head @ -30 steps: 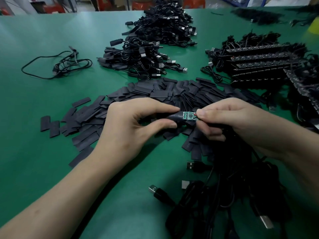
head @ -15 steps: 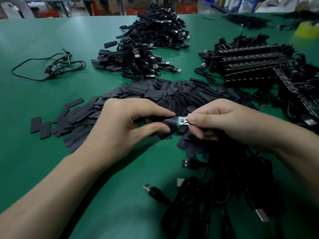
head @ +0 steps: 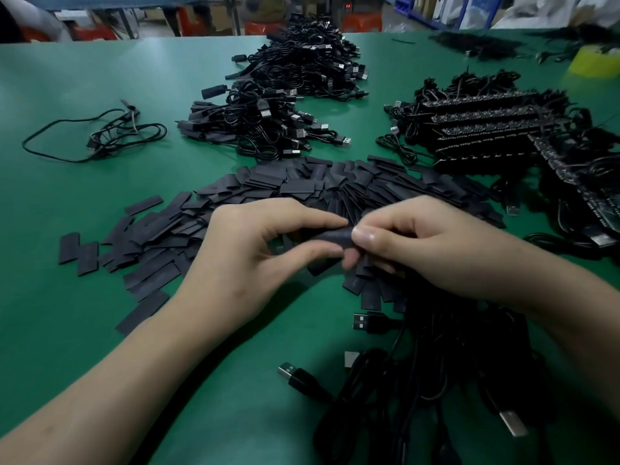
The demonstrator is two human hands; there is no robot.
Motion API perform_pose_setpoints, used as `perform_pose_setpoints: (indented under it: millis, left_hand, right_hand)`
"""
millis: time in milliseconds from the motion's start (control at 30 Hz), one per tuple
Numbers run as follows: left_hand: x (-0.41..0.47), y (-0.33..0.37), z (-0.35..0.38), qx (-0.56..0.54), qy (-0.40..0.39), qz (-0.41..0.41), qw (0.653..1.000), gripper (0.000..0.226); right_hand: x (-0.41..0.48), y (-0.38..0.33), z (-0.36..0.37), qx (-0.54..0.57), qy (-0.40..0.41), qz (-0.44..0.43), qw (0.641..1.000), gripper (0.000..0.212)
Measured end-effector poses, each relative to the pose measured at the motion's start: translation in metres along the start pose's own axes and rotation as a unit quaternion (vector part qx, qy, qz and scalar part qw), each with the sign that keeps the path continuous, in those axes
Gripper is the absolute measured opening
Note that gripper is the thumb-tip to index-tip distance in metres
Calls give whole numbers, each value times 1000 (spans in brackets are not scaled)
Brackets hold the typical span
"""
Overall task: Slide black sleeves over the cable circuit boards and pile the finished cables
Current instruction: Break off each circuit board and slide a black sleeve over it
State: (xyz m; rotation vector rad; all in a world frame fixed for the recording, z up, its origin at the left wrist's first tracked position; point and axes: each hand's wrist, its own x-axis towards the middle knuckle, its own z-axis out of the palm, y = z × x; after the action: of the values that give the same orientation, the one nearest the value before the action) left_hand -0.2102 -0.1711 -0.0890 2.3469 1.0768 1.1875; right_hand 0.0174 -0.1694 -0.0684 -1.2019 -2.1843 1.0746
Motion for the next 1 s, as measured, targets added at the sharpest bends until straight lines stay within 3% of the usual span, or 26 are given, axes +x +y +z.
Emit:
perform_pose_setpoints:
  millis: [100, 300, 567, 1000]
  left_hand:
    - [0, -2, 0, -22, 27, -38, 999, 24]
    - [0, -4, 4, -138, 54, -123, 981, 22]
    - [-1, -4, 6, -200, 45, -141, 969, 18]
    - [-1, -1, 2, -42, 50, -81, 995, 20]
  right_hand:
    - [1, 1, 2, 19, 132, -54, 990, 4]
    - [-2, 0, 7, -96, 236, -151, 955, 8]
    - [-2, 0, 6, -195, 266, -202, 922, 9]
    - [-2, 1, 10, -210, 258, -179, 926, 9]
